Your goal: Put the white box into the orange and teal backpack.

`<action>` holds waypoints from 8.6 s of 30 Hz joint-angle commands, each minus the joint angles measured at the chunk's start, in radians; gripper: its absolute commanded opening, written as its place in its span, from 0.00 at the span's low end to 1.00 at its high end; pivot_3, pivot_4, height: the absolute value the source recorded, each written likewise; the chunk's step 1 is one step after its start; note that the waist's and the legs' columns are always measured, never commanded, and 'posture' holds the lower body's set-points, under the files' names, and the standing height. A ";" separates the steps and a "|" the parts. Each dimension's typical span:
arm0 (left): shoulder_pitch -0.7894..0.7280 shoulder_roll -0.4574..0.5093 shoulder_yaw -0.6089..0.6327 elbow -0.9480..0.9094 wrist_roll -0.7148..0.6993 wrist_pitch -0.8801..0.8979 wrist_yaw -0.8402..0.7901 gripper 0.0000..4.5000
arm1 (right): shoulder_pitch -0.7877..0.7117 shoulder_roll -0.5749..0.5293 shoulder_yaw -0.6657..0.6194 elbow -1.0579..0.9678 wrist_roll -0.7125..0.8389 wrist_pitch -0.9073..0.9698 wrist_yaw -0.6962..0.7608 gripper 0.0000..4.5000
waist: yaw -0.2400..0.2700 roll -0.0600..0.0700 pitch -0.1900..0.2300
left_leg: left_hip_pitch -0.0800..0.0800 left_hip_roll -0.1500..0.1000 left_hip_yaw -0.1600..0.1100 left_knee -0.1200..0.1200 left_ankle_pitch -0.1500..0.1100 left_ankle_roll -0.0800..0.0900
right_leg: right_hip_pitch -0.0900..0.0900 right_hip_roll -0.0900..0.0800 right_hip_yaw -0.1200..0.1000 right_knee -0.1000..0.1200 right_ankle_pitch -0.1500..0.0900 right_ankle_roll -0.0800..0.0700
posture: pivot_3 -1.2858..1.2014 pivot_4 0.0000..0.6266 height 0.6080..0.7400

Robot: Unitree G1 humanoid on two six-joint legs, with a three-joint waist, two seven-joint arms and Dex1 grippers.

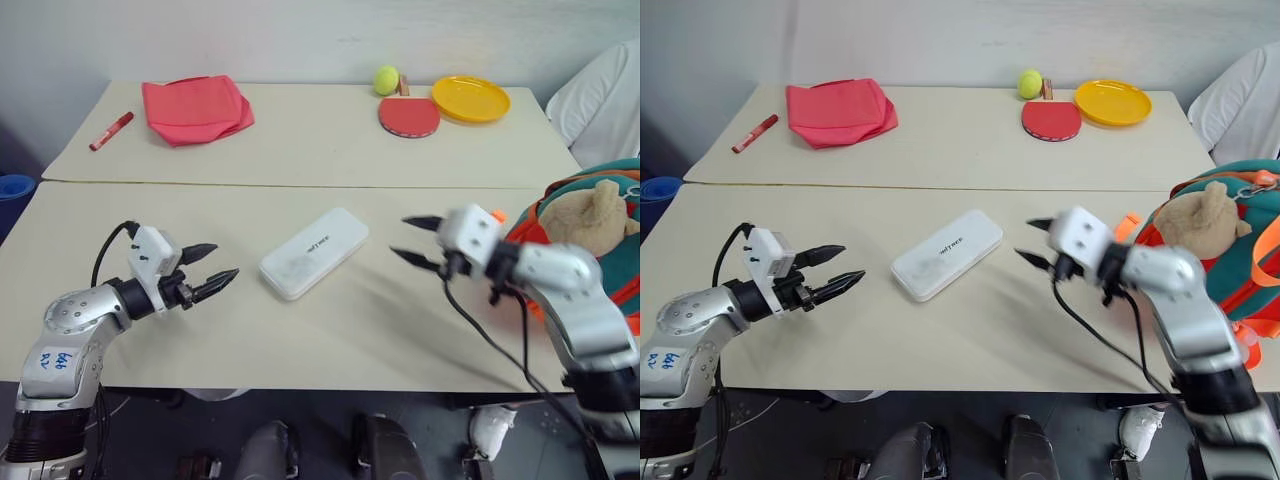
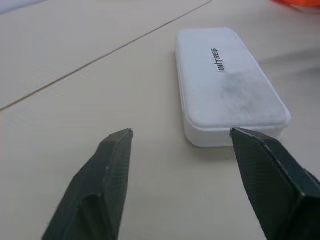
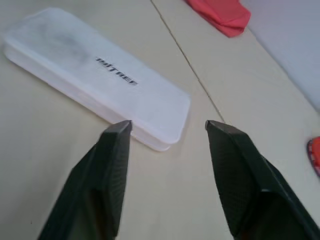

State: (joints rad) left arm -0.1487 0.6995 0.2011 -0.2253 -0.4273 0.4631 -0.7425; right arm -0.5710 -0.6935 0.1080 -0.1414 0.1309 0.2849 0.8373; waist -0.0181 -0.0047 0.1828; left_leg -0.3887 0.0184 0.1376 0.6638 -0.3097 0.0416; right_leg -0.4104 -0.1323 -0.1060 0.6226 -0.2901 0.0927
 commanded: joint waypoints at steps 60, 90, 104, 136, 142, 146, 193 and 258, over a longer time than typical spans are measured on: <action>-0.104 0.085 -0.085 0.043 -0.234 0.488 -0.219 0.39 | 0.524 -0.121 -0.192 -0.390 0.092 0.548 0.111 0.00 | 0.008 -0.001 0.000 | -0.001 0.000 0.002 0.001 -0.002 -0.001 | -0.002 -0.001 0.000 -0.003 0.000 0.000 | 0.52 0.24 1.00; -0.560 -0.180 -0.310 0.522 -0.501 1.151 0.101 0.99 | 0.370 -0.061 0.037 -0.281 0.073 0.423 0.031 0.00 | 0.043 -0.008 -0.005 | 0.003 -0.002 0.002 0.005 0.001 0.002 | 0.003 -0.002 0.001 -0.001 0.000 0.001 | 0.52 0.24 1.00; -0.537 -0.069 -0.299 0.535 -0.872 1.151 0.212 0.29 | 0.599 -0.088 -0.146 -0.410 0.179 0.494 0.005 0.04 | 0.042 -0.009 -0.005 | 0.001 -0.002 0.001 0.004 0.000 0.001 | 0.002 -0.001 0.000 -0.003 0.000 0.001 | 0.52 0.24 1.00; -0.341 -0.019 -0.332 0.219 -0.210 0.101 -0.606 0.28 | 0.920 -0.050 -0.918 -0.120 0.514 0.079 -0.002 1.00 | 0.017 -0.004 -0.005 | 0.002 0.000 0.004 -0.003 -0.002 0.004 | 0.000 -0.001 0.003 -0.006 0.000 -0.001 | 0.52 0.24 1.00; -0.387 -0.054 -0.181 0.166 -0.343 0.228 -0.494 0.28 | 0.668 -0.054 -0.755 -0.081 0.527 0.114 -0.044 0.78 | 0.018 -0.004 -0.003 | 0.000 0.000 0.003 0.001 -0.001 0.004 | 0.000 -0.001 0.001 -0.003 -0.001 -0.001 | 0.52 0.24 1.00; -0.377 0.002 -0.107 0.141 -0.365 0.274 -0.485 0.28 | 0.600 -0.043 -0.647 -0.069 0.492 0.097 -0.031 0.50 | 0.017 -0.004 -0.003 | 0.000 -0.001 0.003 0.002 -0.001 0.005 | 0.001 -0.001 0.001 -0.003 0.000 0.000 | 0.52 0.24 1.00; -0.745 0.047 -0.286 0.353 -0.172 0.229 -0.585 0.28 | 0.592 -0.427 -0.620 -0.395 1.142 0.717 0.104 0.01 | 0.044 -0.013 0.000 | -0.003 -0.002 0.004 0.003 -0.001 0.008 | 0.001 0.000 -0.001 -0.012 0.004 0.006 | 0.52 0.24 1.00; -0.635 -0.488 -0.384 0.335 0.109 -0.517 -0.473 0.80 | 0.563 -0.228 -0.496 -0.430 1.062 0.606 -0.073 0.00 | 0.045 -0.013 0.000 | -0.015 -0.005 -0.006 0.022 -0.003 0.018 | 0.004 -0.001 -0.008 -0.011 0.007 0.012 | 0.52 0.24 1.00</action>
State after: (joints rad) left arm -0.7717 0.2265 -0.1834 0.1073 -0.3208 -0.0228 -1.2389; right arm 0.0011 -0.9287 -0.3927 -0.5585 1.1825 0.8963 0.7675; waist 0.0266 -0.0179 0.1825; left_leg -0.4041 0.0134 0.1312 0.6855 -0.3132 0.0595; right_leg -0.4067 -0.1340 -0.1143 0.6113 -0.2827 0.1049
